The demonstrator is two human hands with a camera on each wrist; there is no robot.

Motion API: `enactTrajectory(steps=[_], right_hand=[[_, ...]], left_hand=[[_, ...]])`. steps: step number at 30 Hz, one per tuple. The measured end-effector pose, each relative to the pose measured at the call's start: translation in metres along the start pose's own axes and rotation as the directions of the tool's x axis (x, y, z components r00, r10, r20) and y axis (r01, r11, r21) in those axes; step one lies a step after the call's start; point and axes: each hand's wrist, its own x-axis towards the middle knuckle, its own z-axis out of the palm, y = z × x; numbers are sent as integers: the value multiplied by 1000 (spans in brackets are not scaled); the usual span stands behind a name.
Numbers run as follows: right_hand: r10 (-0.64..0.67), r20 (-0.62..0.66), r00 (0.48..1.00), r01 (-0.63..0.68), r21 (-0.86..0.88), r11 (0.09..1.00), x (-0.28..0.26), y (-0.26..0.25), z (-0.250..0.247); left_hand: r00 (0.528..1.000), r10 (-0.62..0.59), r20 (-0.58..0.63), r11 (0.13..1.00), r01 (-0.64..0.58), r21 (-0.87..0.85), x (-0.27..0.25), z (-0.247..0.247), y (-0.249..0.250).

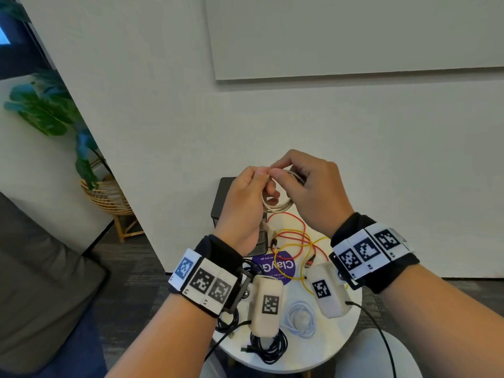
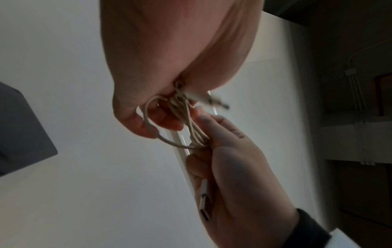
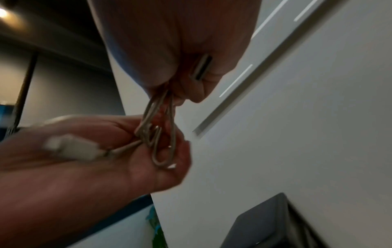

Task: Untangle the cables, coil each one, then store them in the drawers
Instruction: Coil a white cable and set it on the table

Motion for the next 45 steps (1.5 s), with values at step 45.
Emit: enactTrajectory(steps=[45], right_hand=[[219,420,881,-113,-263,958,-5,8,9]], left_hand=[[991,-136,13,982,137,-133,4,-9,-8]])
